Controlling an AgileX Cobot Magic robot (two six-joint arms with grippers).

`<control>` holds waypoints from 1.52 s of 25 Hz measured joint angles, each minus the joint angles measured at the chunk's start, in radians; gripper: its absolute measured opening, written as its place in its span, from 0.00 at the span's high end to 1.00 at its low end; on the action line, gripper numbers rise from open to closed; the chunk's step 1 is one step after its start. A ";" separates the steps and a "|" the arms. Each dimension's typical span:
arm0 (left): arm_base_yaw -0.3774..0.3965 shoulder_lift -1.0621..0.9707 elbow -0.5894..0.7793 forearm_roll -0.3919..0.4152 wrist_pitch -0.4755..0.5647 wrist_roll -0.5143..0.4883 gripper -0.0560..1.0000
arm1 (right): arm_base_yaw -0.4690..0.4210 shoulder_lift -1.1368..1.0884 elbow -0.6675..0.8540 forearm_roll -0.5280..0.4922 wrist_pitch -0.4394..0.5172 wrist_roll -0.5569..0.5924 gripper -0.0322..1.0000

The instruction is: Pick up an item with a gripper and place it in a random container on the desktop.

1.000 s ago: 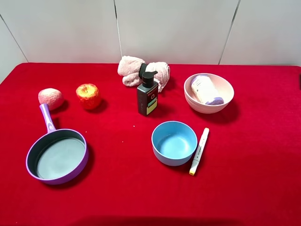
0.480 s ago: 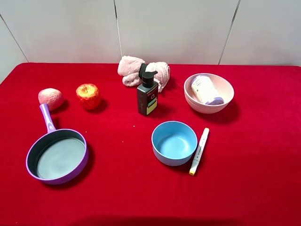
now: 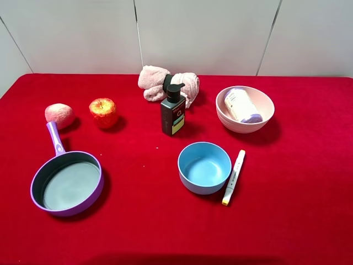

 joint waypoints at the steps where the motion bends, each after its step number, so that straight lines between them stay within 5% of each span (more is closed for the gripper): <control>1: 0.000 0.000 0.000 0.000 0.000 0.000 0.01 | 0.000 -0.001 0.001 0.000 -0.001 0.000 0.30; 15: 0.000 0.000 0.000 0.000 0.000 0.000 0.01 | 0.006 -0.001 0.001 0.000 -0.002 0.000 0.30; 23: 0.000 0.000 0.000 0.000 0.000 0.000 0.01 | 0.145 -0.001 0.001 0.002 -0.002 0.000 0.30; 38: 0.000 0.000 0.000 0.000 0.000 0.000 0.01 | 0.147 -0.001 0.001 0.003 -0.002 0.000 0.30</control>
